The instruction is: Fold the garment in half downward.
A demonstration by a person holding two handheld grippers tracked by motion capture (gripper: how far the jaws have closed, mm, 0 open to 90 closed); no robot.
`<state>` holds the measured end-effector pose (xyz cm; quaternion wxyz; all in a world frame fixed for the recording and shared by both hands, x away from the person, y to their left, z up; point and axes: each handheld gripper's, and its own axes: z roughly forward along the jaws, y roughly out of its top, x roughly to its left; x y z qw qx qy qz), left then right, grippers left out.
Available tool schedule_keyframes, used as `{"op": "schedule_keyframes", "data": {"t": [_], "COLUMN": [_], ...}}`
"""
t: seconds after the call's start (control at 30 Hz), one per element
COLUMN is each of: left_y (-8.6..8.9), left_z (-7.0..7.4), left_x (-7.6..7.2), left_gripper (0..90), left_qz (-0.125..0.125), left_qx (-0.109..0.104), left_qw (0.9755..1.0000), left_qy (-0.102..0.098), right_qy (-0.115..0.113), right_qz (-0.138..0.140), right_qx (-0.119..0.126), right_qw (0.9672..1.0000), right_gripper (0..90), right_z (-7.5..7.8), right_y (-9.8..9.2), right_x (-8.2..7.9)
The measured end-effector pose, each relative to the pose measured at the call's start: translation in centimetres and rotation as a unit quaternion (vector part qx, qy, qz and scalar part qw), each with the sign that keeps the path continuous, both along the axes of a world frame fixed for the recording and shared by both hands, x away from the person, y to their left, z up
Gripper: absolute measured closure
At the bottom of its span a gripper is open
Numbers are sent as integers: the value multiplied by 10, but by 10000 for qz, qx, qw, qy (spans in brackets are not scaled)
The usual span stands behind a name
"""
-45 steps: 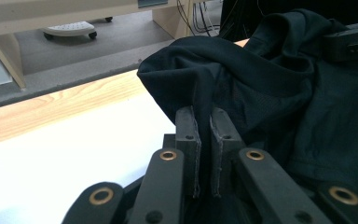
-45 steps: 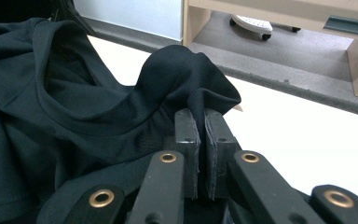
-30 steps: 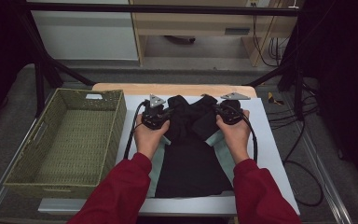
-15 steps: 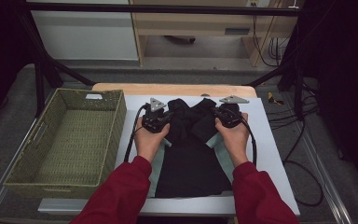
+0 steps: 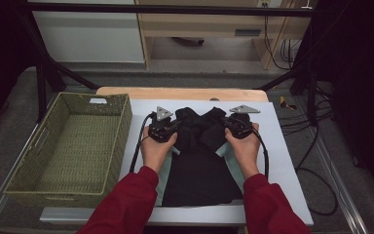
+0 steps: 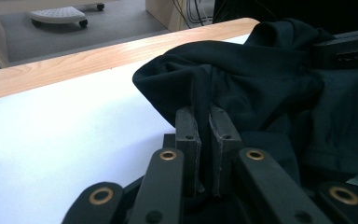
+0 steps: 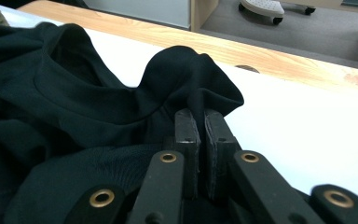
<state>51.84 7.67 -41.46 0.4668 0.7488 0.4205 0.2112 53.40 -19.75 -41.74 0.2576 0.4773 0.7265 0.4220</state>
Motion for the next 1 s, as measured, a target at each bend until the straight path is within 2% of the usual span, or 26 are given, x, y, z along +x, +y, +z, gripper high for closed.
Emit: {"op": "schedule_keyframes", "data": {"t": [0.23, 0.53, 0.67, 1.0], "left_y": [2, 2, 2, 5], "left_z": [-7, -13, -17, -22], "left_x": [-6, -17, -24, -41], "left_gripper": [843, 842, 842, 841], "left_qz": [-13, -75, -128, -222], "left_qx": [-91, -143, -62, -31], "left_qw": [10000, 9999, 9999, 9997], "left_qy": [31, 15, -11, -22], "right_qy": [-32, -7, -38, -79], "right_qz": [6, 61, 102, 246], "right_qx": [146, 209, 232, 246], "right_qw": [9999, 9998, 9997, 9994], "right_gripper": [859, 859, 859, 859], "right_z": [-5, -14, -17, -20], "right_y": [0, -2, -2, -2], "right_x": [-9, -19, -26, -44]}}
